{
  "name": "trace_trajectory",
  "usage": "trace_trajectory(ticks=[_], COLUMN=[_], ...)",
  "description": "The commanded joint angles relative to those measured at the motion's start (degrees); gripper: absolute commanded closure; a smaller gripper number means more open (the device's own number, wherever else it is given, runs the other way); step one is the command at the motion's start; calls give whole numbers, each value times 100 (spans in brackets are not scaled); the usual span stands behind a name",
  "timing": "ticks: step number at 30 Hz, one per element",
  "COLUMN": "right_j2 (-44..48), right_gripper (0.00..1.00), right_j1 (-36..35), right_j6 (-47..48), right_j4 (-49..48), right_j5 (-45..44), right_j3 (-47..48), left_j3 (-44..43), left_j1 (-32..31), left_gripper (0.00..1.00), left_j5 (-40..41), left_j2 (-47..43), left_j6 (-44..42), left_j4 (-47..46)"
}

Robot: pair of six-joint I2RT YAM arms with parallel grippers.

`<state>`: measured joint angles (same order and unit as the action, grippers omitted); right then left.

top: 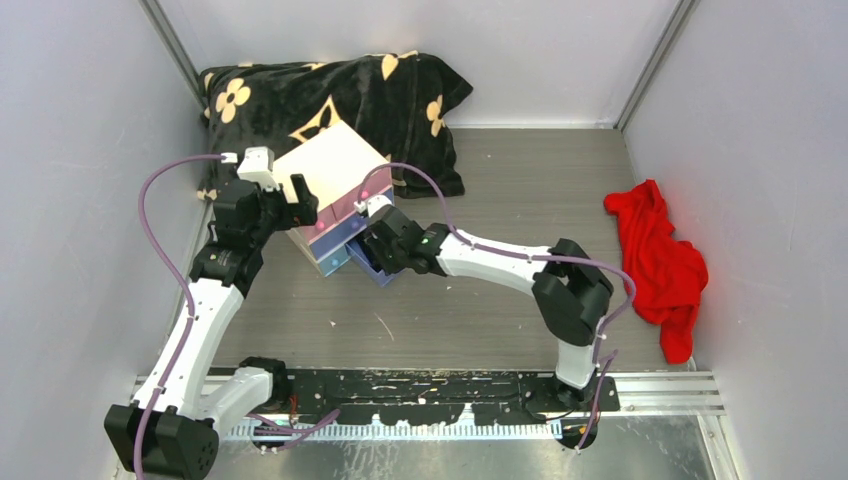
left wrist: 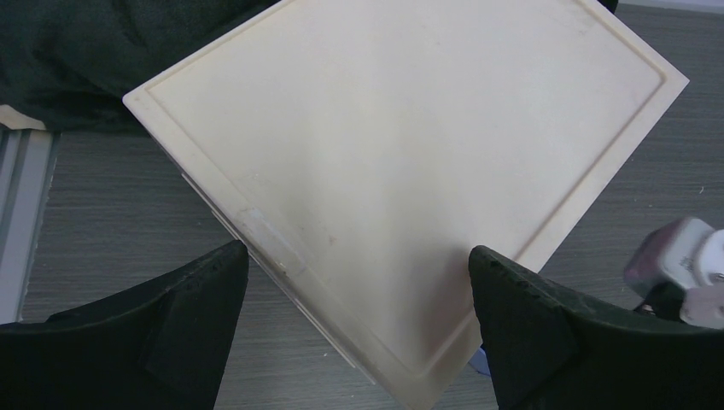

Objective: Organize the makeup
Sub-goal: Place the makeup brush in the drawer, then close the drawer in the storage box.

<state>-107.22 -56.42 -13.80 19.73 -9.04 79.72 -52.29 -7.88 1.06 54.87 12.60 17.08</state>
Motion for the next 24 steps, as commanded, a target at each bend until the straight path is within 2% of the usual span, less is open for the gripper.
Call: trace_trajectory(ticks=[1,6,9,15,18,24], right_j2=[975,1733,1924,2235,2379,2199], right_gripper=[68,65,66,74,87,91], right_j1=[-22,-23,-19,-21,-26,-20], right_j6=[348,576,601,295,235,242], right_j4=[-368,-1014,-1190,-1634,-2100,-2589], right_j5=[-728,-943,-811,-773,-659,-457], right_j3=[-389,-1105,-1542,-2464,-2961,-3218], left_j3=[-35,-45,-61,-62,-66,-62], left_j1=[-3,-3,2,-3,-3,-3], left_gripper=[0,0,0,0,0,0], left_j5=[115,149,162,136,142,169], left_j2=[-47,-33,-13,-7,4,8], left_j6=[-126,-129,-128,-135,-128,-156], left_j4=[-16,1,9,6,21,49])
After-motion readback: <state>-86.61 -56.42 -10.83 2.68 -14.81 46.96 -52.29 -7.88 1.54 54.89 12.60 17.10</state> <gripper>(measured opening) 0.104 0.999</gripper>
